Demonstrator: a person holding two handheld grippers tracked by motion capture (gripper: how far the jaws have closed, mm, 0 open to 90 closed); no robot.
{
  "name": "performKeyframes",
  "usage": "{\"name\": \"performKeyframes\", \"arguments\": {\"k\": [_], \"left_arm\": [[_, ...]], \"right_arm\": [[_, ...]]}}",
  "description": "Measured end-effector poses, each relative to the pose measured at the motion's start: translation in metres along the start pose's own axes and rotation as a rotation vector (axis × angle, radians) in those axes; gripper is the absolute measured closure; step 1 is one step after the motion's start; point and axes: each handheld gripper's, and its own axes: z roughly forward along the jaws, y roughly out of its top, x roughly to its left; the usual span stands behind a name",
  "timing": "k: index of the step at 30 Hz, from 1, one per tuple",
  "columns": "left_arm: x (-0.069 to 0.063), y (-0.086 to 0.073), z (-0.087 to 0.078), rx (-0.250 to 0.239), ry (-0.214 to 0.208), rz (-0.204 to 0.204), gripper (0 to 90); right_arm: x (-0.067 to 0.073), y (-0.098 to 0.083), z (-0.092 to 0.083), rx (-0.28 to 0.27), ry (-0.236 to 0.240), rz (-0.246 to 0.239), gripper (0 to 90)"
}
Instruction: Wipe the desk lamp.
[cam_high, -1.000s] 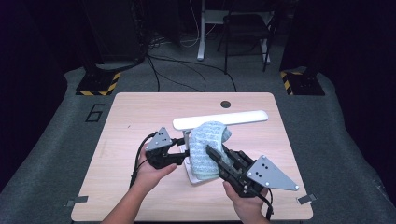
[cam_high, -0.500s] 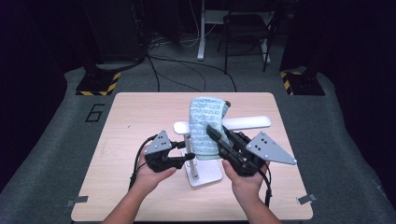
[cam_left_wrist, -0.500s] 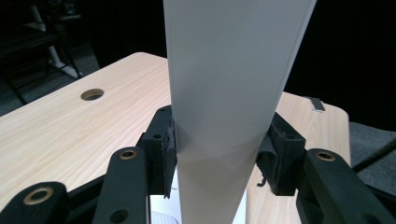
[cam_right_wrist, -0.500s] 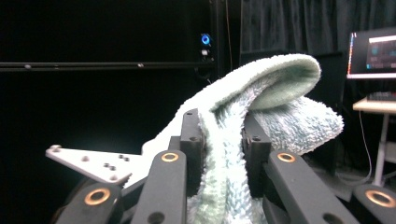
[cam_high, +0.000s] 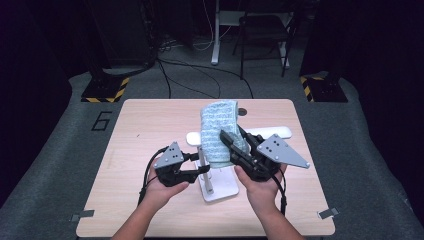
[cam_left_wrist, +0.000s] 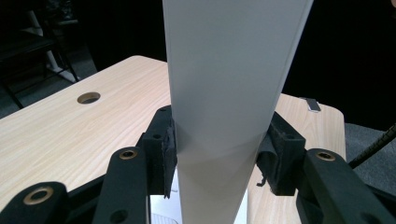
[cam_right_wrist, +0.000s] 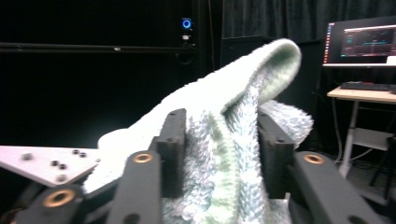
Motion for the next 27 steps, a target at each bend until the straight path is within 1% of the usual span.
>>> {"name": "performKeyframes", "arguments": {"k": [2, 3, 7, 9, 10, 13, 15, 16, 17, 20, 21, 23, 25, 27], "left_arm": [[0.0, 0.0, 0.0, 0.001, 0.0, 0.001, 52.9], [0.0, 0.0, 0.0, -0.001, -0.001, 0.001, 52.9], [-0.001, 0.0, 0.0, 0.004, -0.001, -0.003, 52.9], [-0.001, 0.0, 0.0, 0.005, 0.001, -0.003, 52.9], [-0.001, 0.0, 0.0, 0.004, 0.001, -0.003, 52.9], [-0.002, 0.0, 0.0, 0.006, 0.008, 0.002, 52.9], [-0.002, 0.0, 0.0, 0.0, 0.011, 0.0, 53.0], [-0.001, 0.0, -0.001, 0.01, 0.005, 0.001, 52.9], [-0.002, 0.0, 0.0, -0.002, 0.009, -0.001, 53.0], [-0.002, 0.0, 0.0, 0.001, 0.017, 0.002, 53.0], [-0.003, 0.0, 0.001, -0.003, 0.017, -0.003, 53.0], [-0.002, 0.001, 0.0, 0.001, 0.015, 0.004, 53.0], [-0.002, 0.0, 0.0, -0.005, 0.022, 0.0, 53.0], [-0.002, 0.0, 0.0, -0.007, 0.024, -0.003, 53.0]], "right_arm": [[0.0, 0.0, 0.001, 0.001, -0.012, 0.003, 52.9], [-0.001, 0.0, 0.002, 0.0, -0.023, -0.014, 50.3], [0.002, 0.001, 0.003, -0.004, -0.053, -0.047, 50.5], [0.004, 0.001, 0.005, 0.012, -0.043, -0.043, 54.1], [0.004, 0.001, 0.006, 0.015, -0.046, -0.058, 56.1], [0.006, 0.002, 0.01, 0.028, -0.021, -0.021, 60.1], [0.008, 0.003, 0.013, 0.029, -0.003, -0.01, 61.8], [0.009, 0.004, 0.014, 0.033, 0.0, -0.012, 62.1], [0.012, 0.004, 0.016, 0.033, 0.006, -0.019, 62.2], [0.018, 0.007, 0.021, 0.04, 0.023, -0.016, 62.3], [0.02, 0.008, 0.023, 0.047, 0.029, -0.015, 62.4], [0.026, 0.01, 0.028, 0.052, 0.047, -0.011, 62.6], [0.029, 0.011, 0.03, 0.056, 0.051, -0.029, 63.7], [0.03, 0.011, 0.032, 0.061, 0.047, -0.03, 64.4]]}}
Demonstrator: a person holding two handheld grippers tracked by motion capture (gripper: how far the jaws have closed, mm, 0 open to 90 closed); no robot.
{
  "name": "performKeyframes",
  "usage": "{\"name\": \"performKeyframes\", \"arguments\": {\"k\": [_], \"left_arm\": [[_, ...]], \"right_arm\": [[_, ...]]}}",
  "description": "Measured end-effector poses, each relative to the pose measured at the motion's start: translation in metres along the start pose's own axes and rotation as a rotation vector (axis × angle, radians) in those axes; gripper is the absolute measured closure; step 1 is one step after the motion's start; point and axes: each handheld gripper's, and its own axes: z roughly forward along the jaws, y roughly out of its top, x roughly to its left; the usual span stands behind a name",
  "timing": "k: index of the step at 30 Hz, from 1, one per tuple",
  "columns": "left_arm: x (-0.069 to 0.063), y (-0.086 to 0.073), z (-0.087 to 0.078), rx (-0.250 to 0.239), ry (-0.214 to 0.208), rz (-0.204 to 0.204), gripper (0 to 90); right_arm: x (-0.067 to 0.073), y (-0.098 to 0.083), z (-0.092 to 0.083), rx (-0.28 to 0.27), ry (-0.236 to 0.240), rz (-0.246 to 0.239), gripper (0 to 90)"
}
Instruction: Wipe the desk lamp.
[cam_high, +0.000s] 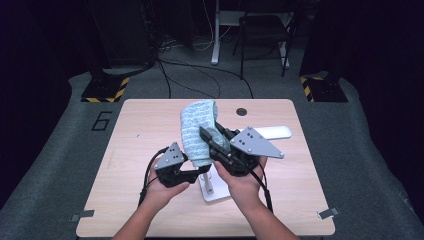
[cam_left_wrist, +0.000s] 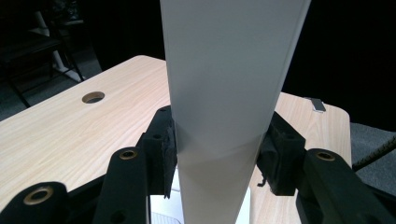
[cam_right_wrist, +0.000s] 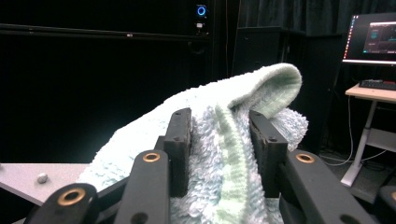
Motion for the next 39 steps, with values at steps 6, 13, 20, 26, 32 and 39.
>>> {"name": "performKeyframes", "arguments": {"k": [6, 13, 20, 26, 32, 39], "left_arm": [[-0.002, 0.001, 0.001, -0.003, 0.005, -0.008, 53.0], [0.001, 0.001, -0.001, 0.011, -0.016, 0.004, 53.0], [0.001, -0.001, -0.002, 0.003, -0.024, 0.002, 53.0], [0.004, -0.001, -0.004, 0.006, -0.039, 0.009, 53.0], [0.005, -0.002, -0.007, 0.011, -0.044, 0.005, 53.0], [0.005, -0.003, -0.009, 0.012, -0.037, 0.009, 53.0]], "right_arm": [[0.001, 0.001, 0.003, 0.009, 0.004, 0.008, 65.3], [-0.007, -0.001, 0.001, 0.025, 0.004, -0.004, 68.8], [-0.016, -0.004, -0.006, 0.027, -0.018, 0.0, 69.4], [-0.027, -0.008, -0.016, 0.029, -0.039, 0.019, 69.6], [-0.042, -0.013, -0.029, 0.032, -0.06, 0.054, 69.9], [-0.056, -0.018, -0.043, 0.033, -0.095, 0.07, 70.1]]}}
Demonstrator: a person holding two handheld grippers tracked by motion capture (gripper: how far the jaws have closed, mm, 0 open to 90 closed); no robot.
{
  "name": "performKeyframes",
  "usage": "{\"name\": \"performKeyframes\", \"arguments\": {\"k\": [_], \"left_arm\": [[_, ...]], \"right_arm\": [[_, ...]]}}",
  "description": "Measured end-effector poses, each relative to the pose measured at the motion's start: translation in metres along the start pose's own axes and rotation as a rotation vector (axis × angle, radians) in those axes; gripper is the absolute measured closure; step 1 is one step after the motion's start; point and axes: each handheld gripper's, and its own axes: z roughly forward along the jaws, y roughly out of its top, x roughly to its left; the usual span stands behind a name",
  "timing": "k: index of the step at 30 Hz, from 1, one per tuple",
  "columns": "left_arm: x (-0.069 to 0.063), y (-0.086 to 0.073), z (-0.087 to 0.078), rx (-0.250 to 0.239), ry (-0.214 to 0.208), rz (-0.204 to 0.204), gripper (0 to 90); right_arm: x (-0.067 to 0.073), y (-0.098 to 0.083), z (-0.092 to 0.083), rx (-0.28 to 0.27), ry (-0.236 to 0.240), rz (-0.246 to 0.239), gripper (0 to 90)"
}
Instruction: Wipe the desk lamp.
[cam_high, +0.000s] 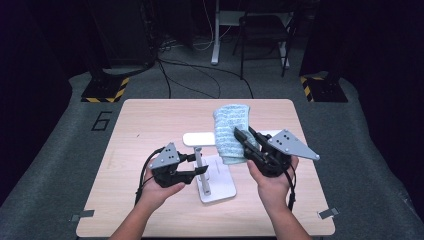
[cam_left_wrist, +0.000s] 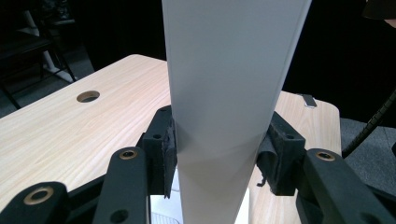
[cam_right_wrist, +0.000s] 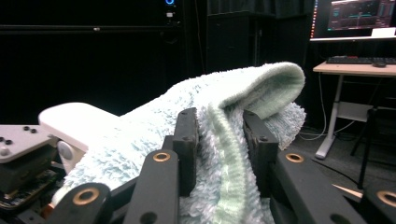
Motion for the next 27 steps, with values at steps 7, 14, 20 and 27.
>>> {"name": "performKeyframes", "arguments": {"k": [7, 14, 20, 27], "left_arm": [[0.002, -0.002, -0.005, 0.005, -0.005, -0.002, 53.1], [0.005, -0.004, -0.012, 0.004, 0.004, 0.003, 53.1], [0.007, -0.007, -0.017, -0.003, 0.0, -0.002, 53.1], [0.007, -0.008, -0.018, -0.009, 0.001, -0.01, 53.1]], "right_arm": [[-0.012, -0.005, -0.008, -0.006, -0.034, -0.003, 70.3], [-0.031, -0.01, -0.019, -0.005, -0.08, 0.019, 70.5], [-0.048, -0.018, -0.034, -0.011, -0.129, 0.031, 70.8], [-0.065, -0.022, -0.047, -0.005, -0.181, 0.04, 71.0]]}}
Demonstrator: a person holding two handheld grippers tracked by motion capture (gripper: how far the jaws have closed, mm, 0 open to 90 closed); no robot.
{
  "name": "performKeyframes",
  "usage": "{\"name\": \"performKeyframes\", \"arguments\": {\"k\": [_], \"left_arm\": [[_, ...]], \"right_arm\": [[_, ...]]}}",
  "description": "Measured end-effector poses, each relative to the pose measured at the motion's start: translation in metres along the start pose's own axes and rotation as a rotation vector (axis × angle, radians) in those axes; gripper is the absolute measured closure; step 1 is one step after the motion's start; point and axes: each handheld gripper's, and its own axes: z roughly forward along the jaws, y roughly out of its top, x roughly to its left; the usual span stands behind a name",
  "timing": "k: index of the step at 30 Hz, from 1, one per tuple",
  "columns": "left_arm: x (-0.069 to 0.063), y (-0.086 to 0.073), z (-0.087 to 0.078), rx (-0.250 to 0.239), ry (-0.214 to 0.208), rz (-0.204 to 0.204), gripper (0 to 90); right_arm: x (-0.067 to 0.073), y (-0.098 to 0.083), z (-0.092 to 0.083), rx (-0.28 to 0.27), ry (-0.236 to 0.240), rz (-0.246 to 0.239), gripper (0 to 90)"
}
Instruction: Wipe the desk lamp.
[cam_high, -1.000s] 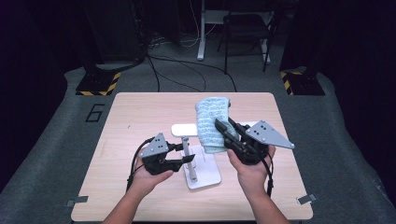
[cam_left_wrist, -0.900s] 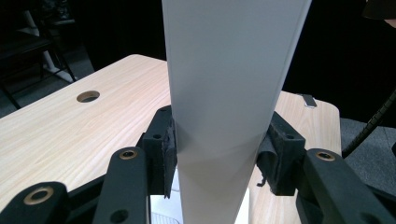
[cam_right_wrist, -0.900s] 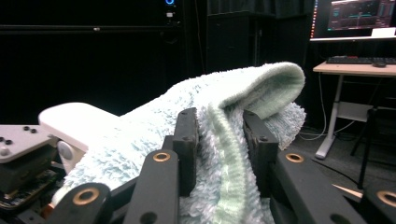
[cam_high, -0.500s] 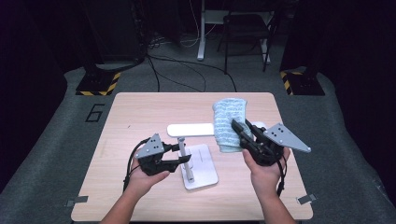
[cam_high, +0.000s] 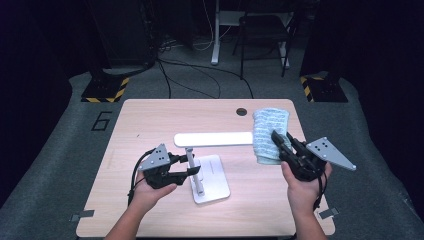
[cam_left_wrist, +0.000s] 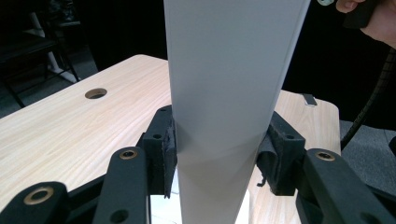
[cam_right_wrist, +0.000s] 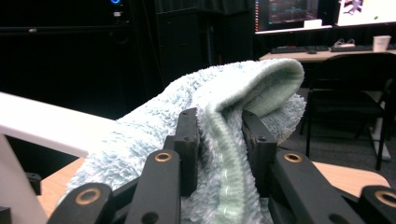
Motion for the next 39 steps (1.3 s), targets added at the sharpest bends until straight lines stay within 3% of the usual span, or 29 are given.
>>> {"name": "performKeyframes", "arguments": {"k": [16, 20, 26, 39], "left_arm": [[0.001, -0.001, 0.0, -0.009, -0.001, 0.007, 53.0], [0.001, -0.001, 0.0, -0.008, -0.004, -0.003, 53.0], [0.0, 0.0, 0.001, -0.002, -0.001, -0.003, 53.0], [0.0, -0.001, 0.0, -0.004, 0.008, 0.001, 53.0]], "right_arm": [[-0.026, -0.005, -0.005, 0.006, -0.057, 0.069, 71.3], [-0.024, -0.006, -0.004, -0.006, -0.056, 0.073, 71.8], [-0.008, -0.003, 0.002, -0.013, -0.008, 0.05, 72.1], [0.05, 0.007, 0.028, -0.016, 0.146, 0.018, 72.5]]}}
